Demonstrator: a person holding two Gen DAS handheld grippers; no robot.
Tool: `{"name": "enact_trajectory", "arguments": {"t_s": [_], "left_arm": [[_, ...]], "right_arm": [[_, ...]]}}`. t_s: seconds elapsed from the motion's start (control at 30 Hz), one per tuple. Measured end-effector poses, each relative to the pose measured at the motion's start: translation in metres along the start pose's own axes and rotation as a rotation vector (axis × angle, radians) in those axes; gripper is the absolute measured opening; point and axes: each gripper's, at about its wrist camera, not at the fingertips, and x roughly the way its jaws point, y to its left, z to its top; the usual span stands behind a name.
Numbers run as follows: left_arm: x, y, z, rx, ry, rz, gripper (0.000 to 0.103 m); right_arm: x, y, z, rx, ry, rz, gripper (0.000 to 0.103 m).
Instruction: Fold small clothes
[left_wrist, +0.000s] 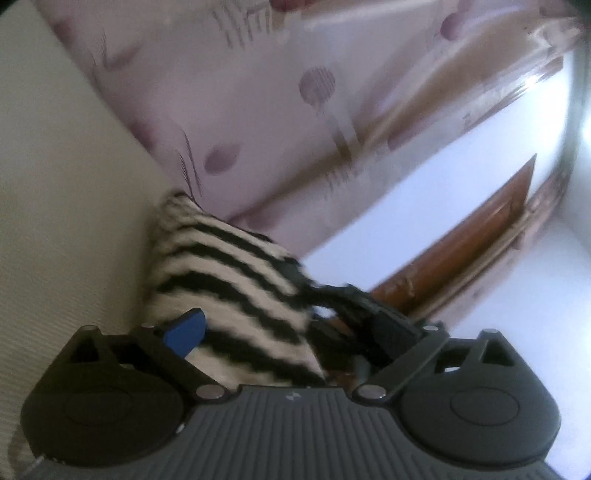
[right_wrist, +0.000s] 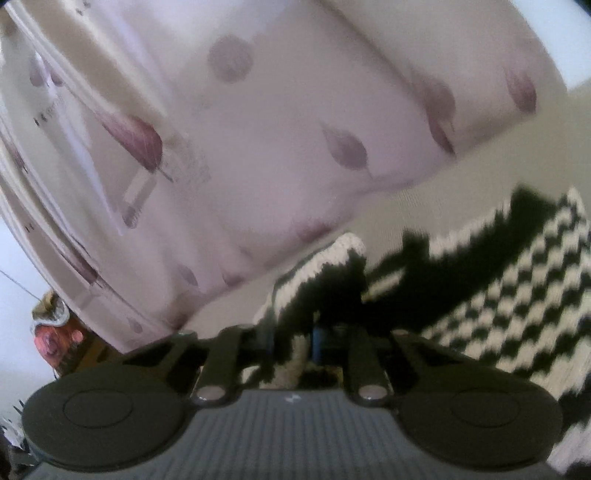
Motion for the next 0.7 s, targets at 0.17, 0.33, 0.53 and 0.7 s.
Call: {"name": "enact_trajectory", "arguments": {"t_s": [0.17,0.33,0.53,0.7], "left_arm": [[0.002,0.01,-0.01,0.016,0.059,0.074,0.096],[0.012,0.018,-0.02,0.021,0.089,0.1,0.098],[0.021,0.007,-0.029,0.13,0.123,0.123,0.1],[0.022,0.006,-0.036,0.204,0.15,0.142,0.101]], "right_arm": [[-0.027,-0.009,0.03,-0.037,-0.052,-0.019,0.017],[-0.057,-0.039,0.054,-0.067,-0.058,-0.102,0.017],[-0.073,-0.085,0.058,-0.054,-0.022,-0.196,0.017],[-0.066,-0.116,0.041,-0.104,0.052,-0.288,0.017]]}}
